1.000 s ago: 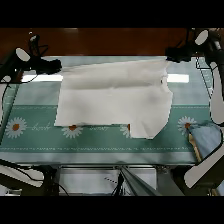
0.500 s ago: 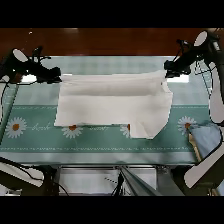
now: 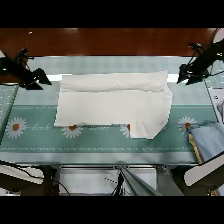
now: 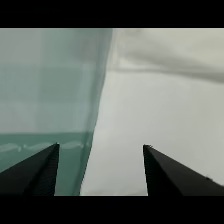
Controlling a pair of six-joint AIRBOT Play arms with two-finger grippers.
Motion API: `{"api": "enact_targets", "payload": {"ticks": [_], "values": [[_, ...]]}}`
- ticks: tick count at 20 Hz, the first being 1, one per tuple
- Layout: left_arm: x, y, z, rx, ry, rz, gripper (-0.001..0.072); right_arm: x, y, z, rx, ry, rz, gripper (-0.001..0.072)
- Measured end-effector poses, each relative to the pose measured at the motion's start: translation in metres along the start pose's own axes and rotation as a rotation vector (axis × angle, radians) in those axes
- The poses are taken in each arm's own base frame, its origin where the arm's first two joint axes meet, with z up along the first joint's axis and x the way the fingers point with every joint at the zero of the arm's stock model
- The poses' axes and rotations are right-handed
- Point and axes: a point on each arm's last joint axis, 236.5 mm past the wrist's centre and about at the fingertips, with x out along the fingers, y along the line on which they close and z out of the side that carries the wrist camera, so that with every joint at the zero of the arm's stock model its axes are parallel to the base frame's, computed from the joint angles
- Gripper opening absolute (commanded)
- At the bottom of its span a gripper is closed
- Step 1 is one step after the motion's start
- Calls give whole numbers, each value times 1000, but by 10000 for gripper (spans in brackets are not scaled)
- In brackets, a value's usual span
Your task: Fold the shirts.
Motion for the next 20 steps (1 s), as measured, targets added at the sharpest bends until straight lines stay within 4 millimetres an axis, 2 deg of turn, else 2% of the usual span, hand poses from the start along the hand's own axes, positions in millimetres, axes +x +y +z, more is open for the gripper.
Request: {"api": "enact_targets", "payload": {"ticks": [3,5,7,9,12,16,19,20], "values": [[9,28,-64,-92,131,-23,621,2,-29,-33,71,30,21,512],[18,36,-104,-132,181,-60,621,8,-31,-45,96,2,72,511],[31,39,-133,-171,189,-106,621,12,-28,-47,119,-68,116,500],[43,38,-146,-201,173,-148,621,12,-19,-43,125,-142,164,500],[54,30,-153,-217,155,-196,621,6,-6,-35,127,-227,228,500],[69,17,-145,-199,117,-205,617,-3,5,-31,118,-281,271,500],[85,-5,-144,-208,147,-240,614,-16,9,-31,107,-322,275,500],[92,-10,-147,-214,171,-242,524,-22,10,-31,103,-341,273,500]]}}
